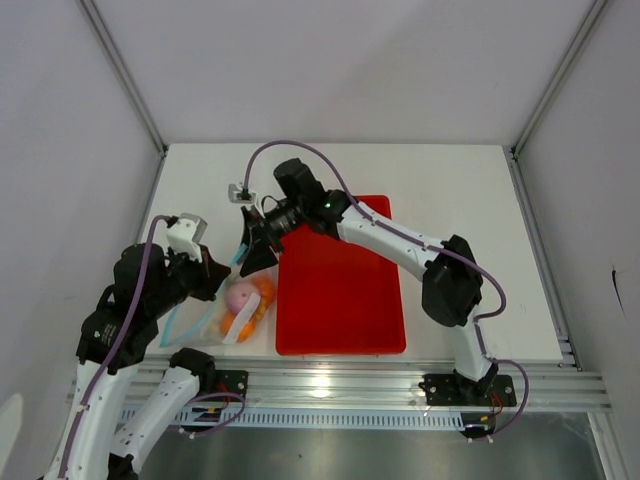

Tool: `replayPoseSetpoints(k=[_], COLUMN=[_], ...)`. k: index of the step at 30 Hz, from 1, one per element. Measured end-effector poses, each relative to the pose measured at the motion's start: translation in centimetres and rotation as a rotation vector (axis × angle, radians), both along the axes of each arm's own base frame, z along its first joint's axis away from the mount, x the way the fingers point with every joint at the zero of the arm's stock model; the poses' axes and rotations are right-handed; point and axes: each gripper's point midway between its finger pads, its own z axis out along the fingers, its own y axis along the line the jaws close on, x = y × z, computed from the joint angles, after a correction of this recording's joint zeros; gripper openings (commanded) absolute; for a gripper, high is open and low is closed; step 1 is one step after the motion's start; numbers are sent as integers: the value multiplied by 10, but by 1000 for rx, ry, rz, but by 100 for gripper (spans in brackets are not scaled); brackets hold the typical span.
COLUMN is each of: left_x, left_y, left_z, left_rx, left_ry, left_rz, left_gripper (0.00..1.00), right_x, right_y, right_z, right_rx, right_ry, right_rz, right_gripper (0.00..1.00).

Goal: Place the food in the zip-top bag and seal the zipper
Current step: Zip the zipper food storage bag at the center of the board.

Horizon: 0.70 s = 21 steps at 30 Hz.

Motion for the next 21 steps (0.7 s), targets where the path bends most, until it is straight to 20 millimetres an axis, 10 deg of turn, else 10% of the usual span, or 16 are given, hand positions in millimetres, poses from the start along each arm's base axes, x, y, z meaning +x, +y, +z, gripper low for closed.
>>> replayPoseSetpoints(k=[8, 15, 21], left_x=[-2, -1, -1], left_y=[-2, -2, 1], left_z=[0, -1, -3], left_rx=[-2, 2, 10], left_ry=[3, 7, 12], left_rz=[-17, -16, -1], left_gripper=[0, 1, 1], right_x=[-11, -16, -16], right_y=[6, 18, 22], right_z=[-12, -14, -17], right_rx=[-39, -45, -64], right_ry=[16, -6, 2], right_rz=[36, 51, 40], right_gripper=[37, 0, 0])
